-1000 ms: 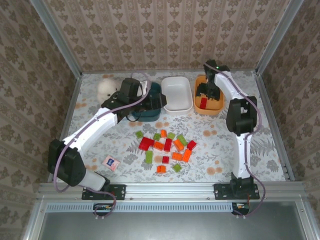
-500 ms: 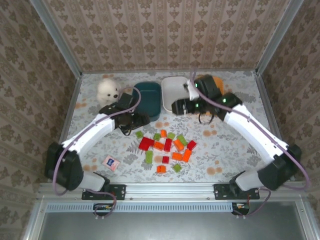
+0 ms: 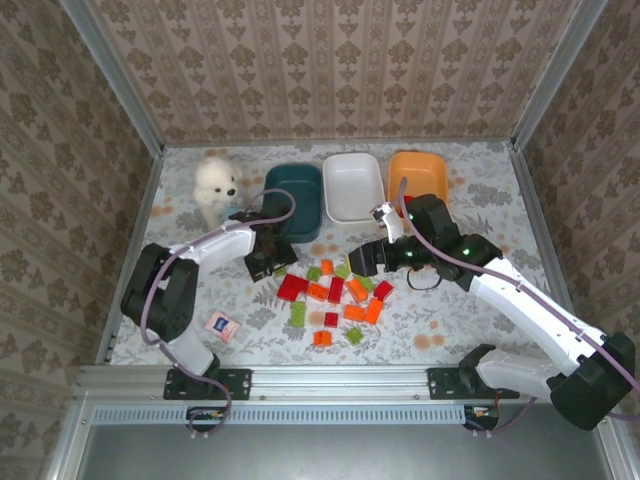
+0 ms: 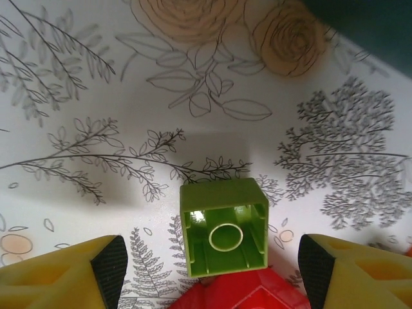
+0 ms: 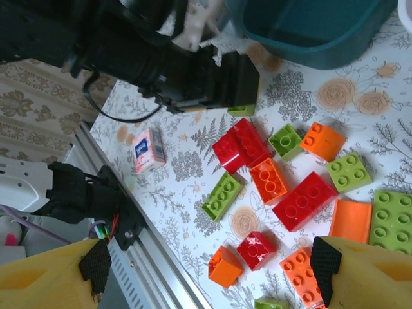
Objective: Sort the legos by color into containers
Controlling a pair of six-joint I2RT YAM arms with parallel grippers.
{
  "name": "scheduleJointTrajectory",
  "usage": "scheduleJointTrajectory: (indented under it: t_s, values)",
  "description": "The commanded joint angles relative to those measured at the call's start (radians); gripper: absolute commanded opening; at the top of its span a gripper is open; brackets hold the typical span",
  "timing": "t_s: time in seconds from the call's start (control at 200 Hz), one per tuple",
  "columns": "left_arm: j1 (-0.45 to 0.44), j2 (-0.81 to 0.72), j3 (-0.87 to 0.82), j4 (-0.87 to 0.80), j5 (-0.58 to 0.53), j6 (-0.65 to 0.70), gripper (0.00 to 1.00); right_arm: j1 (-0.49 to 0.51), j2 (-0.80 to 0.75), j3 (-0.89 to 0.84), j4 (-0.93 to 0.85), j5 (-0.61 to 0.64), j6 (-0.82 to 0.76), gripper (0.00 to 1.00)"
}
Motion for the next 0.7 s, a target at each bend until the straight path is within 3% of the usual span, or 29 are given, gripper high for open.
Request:
scheduleJointTrajectory:
  t_s: [0.0,0.19,0.47,0.695]
  values:
    - [-0.015,0.044,0.063,-0.027,-0.028,-0.005,0.75,0.006,-0.007,-0.009,0.021,-0.003,0.02,0.84]
    - [-0.03,0.076,0.078,-0.059,-0.076,0.009,0.62,0.005,0.006,0.003,0.005,0.007,0.014,0.84]
    - [-0.043,0.11,0.078,-0.055,-0.089,0.033,0.58,0.005,0.021,0.008,0.002,0.022,0.017,0.84]
    - [-0.05,0.124,0.083,-0.053,-0.101,0.06,0.4,0.005,0.018,0.012,0.002,0.027,0.026,0.83]
